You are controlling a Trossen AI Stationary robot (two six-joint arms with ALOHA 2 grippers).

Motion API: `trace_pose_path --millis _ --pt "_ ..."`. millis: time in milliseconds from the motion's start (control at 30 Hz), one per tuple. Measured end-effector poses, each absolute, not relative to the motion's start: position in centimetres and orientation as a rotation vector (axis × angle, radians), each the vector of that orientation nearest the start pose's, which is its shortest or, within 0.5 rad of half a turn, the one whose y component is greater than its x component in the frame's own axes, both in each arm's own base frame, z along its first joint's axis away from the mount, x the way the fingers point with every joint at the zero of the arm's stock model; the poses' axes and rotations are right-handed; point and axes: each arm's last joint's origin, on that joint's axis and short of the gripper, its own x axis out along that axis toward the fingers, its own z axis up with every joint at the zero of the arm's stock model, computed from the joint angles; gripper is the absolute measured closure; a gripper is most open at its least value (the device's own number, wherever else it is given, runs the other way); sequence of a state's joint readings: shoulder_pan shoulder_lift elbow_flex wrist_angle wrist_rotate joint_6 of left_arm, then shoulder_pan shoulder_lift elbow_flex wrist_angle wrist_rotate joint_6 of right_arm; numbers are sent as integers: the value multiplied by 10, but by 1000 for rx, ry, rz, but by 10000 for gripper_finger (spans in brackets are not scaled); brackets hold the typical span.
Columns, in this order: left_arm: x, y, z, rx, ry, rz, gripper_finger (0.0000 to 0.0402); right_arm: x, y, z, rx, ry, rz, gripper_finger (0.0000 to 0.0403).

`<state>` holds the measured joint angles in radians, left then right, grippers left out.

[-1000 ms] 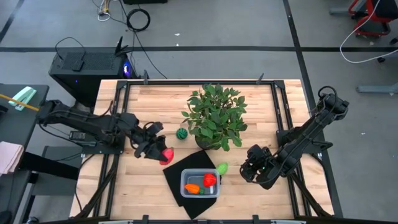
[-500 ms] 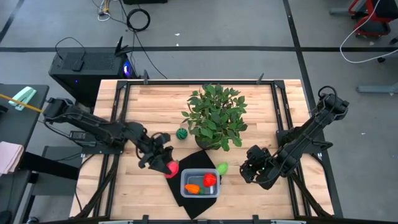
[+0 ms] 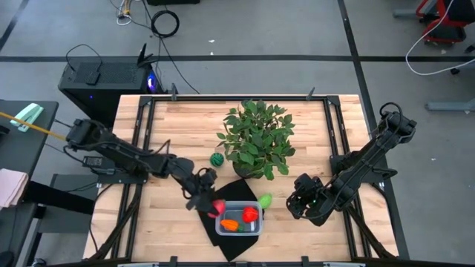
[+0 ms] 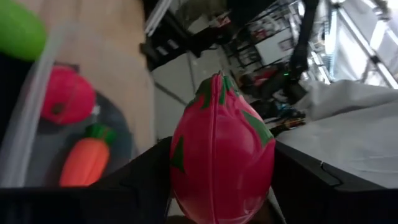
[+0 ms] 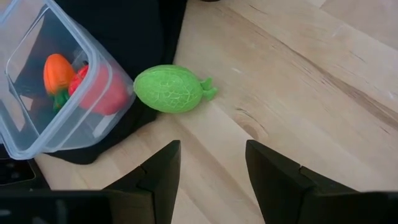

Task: Pick and placing Produce into tupperware
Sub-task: Put the red dragon fruit into the transparent bin

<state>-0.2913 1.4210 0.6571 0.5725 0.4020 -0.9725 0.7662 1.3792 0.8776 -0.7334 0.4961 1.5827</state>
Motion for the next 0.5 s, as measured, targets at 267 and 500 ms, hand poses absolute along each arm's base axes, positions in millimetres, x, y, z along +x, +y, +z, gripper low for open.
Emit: trace_pose_path --millis 267,500 --pt "285 -96 200 -928 553 -461 157 186 159 210 709 870 -541 216" --pt "286 -95 196 -899 544 -436 161 186 160 210 715 867 -538 216"
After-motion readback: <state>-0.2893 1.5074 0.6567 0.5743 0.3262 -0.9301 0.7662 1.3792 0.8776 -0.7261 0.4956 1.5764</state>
